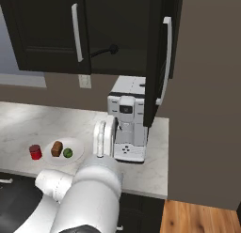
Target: Pick the avocado and bread from the counter and place them on the plate. Then pick the jam from the cabinet and place it next to the plate. Lastly close the cabinet door.
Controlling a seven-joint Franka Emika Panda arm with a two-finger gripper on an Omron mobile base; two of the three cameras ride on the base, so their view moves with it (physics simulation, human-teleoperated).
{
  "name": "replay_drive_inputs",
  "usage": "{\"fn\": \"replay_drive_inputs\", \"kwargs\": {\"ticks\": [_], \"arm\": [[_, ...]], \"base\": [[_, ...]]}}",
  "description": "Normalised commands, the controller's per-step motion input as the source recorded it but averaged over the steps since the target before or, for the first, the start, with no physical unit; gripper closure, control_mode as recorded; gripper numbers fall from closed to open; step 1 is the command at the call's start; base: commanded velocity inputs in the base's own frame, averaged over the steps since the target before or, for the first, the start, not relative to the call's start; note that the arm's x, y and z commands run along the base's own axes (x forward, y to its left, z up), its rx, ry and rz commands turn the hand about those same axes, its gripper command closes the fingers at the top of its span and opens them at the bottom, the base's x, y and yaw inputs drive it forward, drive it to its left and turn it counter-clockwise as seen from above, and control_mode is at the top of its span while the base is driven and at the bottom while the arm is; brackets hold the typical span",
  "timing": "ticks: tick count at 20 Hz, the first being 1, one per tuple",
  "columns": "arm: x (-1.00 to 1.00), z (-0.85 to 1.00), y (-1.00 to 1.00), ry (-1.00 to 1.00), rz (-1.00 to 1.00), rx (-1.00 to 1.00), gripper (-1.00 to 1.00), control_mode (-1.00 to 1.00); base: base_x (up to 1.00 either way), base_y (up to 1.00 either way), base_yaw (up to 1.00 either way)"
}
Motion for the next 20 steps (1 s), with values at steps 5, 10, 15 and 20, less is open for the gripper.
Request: {"fn": "replay_drive_inputs", "kwargs": {"ticks": [5,10,15,20], "arm": [[0.02,-0.09,-0.51,-0.01,0.00,0.07,-1.00,-1.00],[0.31,-0.09,-0.38,0.00,0.05,0.09,-1.00,-1.00],[0.40,-0.01,-0.43,0.00,0.08,0.13,-1.00,-1.00],[0.36,-0.06,-0.48,-0.02,0.10,0.14,-1.00,-1.00]], "base": [[0.00,0.00,0.00],[0.00,0.00,0.00],[0.00,0.00,0.00],[0.00,0.00,0.00]]}}
